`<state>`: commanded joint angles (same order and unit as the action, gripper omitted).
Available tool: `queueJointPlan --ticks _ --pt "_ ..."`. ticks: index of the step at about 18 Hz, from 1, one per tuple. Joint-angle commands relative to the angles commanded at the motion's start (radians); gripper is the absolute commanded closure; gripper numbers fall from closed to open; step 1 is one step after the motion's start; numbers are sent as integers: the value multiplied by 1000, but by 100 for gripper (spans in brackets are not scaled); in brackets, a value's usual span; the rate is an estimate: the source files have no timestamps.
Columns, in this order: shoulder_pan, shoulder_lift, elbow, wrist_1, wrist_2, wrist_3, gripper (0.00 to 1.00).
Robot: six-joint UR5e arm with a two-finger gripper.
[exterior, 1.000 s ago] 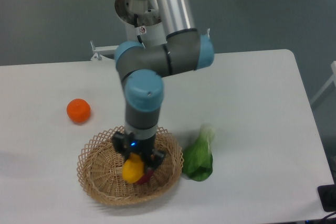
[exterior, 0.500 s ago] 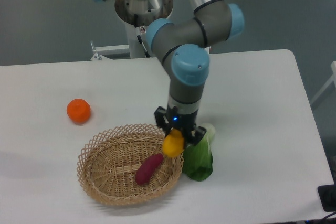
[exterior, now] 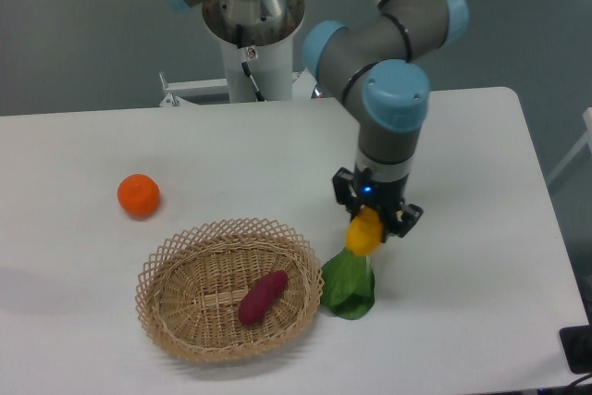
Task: Pick up the mango from the basket
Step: 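Lift the mango out of the basket and carry it above the bok choy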
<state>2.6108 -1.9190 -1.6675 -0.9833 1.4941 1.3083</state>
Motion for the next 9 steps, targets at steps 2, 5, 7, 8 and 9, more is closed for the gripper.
queueJointPlan --ticks 2,5,7,8,9 --pt "15 2 5 0 6 49 68" --pt "34 0 9 -2 8 137 67" --pt "37 -2 8 6 8 138 67" --pt "40 -2 9 6 8 140 67" --pt "48 -2 9 6 8 138 67"
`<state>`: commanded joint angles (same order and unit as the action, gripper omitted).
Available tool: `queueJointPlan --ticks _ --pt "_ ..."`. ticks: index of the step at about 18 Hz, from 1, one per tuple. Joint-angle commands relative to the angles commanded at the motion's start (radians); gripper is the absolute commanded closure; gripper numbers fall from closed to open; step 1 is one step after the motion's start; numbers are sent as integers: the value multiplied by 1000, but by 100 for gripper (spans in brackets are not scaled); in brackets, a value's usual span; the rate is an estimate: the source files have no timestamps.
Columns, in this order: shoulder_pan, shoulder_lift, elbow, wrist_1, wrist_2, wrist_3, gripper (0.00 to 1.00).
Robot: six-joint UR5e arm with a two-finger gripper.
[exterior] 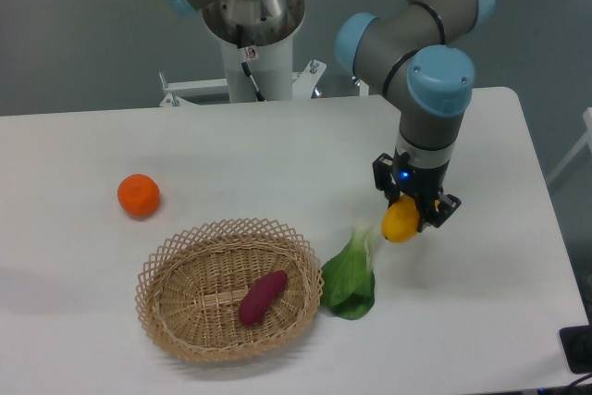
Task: Pick up the mango from the basket
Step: 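Lift the mango out of the basket and carry it above the bok choy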
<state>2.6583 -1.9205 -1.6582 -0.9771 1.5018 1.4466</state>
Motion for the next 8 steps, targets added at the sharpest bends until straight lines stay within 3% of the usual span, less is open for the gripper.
queueJointPlan --ticks 8 --pt "2 -8 -2 3 40 3 67"
